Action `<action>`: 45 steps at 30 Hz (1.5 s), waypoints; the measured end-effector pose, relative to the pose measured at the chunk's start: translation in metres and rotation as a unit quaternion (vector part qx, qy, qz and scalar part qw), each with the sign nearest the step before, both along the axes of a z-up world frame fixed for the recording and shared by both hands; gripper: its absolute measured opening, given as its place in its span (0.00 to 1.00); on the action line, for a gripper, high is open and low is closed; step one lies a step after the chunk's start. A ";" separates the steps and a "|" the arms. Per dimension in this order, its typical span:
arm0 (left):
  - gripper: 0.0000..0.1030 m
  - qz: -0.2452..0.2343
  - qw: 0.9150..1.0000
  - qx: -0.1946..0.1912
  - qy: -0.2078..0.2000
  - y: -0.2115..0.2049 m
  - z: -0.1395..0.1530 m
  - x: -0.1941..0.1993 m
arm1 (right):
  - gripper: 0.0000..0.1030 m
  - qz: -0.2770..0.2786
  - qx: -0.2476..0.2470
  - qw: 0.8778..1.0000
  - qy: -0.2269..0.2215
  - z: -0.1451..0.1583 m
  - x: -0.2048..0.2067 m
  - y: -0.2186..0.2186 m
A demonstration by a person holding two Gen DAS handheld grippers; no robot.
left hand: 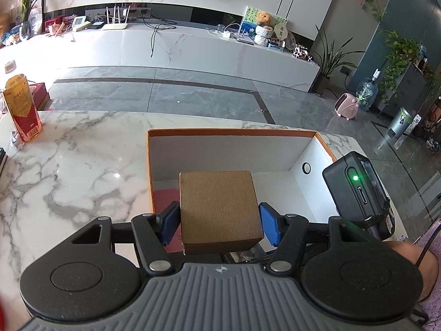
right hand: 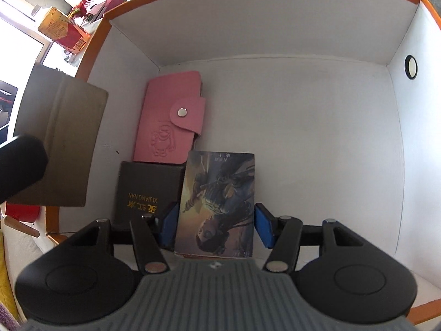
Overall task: Organize objects
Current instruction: 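Release the picture card into the orange box with the right tool while the left holds the brown box, then lower the brown cardboard box into the orange box and open the left tool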
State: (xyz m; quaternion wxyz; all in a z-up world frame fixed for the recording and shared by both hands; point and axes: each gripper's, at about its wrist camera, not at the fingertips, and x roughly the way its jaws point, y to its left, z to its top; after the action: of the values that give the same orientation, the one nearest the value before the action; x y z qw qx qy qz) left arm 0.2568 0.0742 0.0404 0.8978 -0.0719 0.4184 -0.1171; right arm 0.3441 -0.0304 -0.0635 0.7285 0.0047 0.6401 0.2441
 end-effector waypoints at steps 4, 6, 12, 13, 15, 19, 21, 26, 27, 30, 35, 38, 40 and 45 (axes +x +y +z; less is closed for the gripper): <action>0.69 0.000 1.000 0.000 0.002 0.001 -0.002 0.001 | 0.60 0.002 0.007 1.000 0.016 -0.006 0.001 -0.001; 0.69 -0.001 1.000 0.001 0.004 0.001 -0.004 0.002 | 0.62 0.004 0.015 1.000 0.015 -0.004 0.001 -0.003; 0.69 -0.010 1.000 0.004 0.008 -0.003 -0.007 0.005 | 0.45 -0.013 0.029 0.999 0.015 0.000 0.008 -0.012; 0.69 -0.012 1.000 0.004 0.010 -0.004 -0.008 0.006 | 0.42 -0.018 0.030 0.999 0.018 -0.001 0.009 -0.014; 0.69 -0.016 1.000 0.004 0.016 -0.006 -0.011 0.010 | 0.34 -0.021 0.029 0.999 0.022 -0.004 0.009 -0.017; 0.69 -0.027 0.999 0.008 0.029 -0.016 -0.019 0.020 | 0.31 -0.014 0.034 0.999 0.021 0.000 0.009 -0.018; 0.69 -0.030 0.999 0.006 0.035 -0.020 -0.024 0.026 | 0.27 -0.013 0.031 0.999 0.018 0.001 0.009 -0.021; 0.69 -0.027 0.998 0.000 0.055 -0.031 -0.039 0.047 | 0.28 -0.011 -0.003 0.999 -0.047 0.019 0.013 -0.027; 0.69 -0.026 0.998 -0.002 0.061 -0.033 -0.043 0.051 | 0.28 -0.009 -0.012 0.998 -0.059 0.021 0.014 -0.028; 0.69 -0.024 0.997 -0.007 0.078 -0.037 -0.054 0.061 | 0.28 -0.008 -0.037 0.996 -0.085 0.025 0.015 -0.033; 0.69 -0.025 0.995 0.005 0.093 -0.044 -0.066 0.068 | 0.28 -0.018 -0.043 0.995 -0.093 0.019 0.017 -0.035; 0.69 -0.028 0.995 0.019 0.096 -0.048 -0.068 0.068 | 0.28 -0.027 -0.052 0.991 -0.120 0.015 0.019 -0.037; 0.69 -0.026 0.994 0.025 0.099 -0.050 -0.070 0.068 | 0.28 -0.033 -0.053 0.989 -0.135 0.015 0.018 -0.038; 0.69 -0.022 0.994 0.056 0.093 -0.060 -0.074 0.068 | 0.29 -0.037 -0.046 0.987 -0.149 0.016 0.017 -0.042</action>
State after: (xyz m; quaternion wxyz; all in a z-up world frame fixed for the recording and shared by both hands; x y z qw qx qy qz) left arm 0.3249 0.0140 -0.0338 0.8548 -0.0230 0.5075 -0.1059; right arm 0.3616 -0.0721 -0.0473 0.8234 -0.0419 0.5347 0.1852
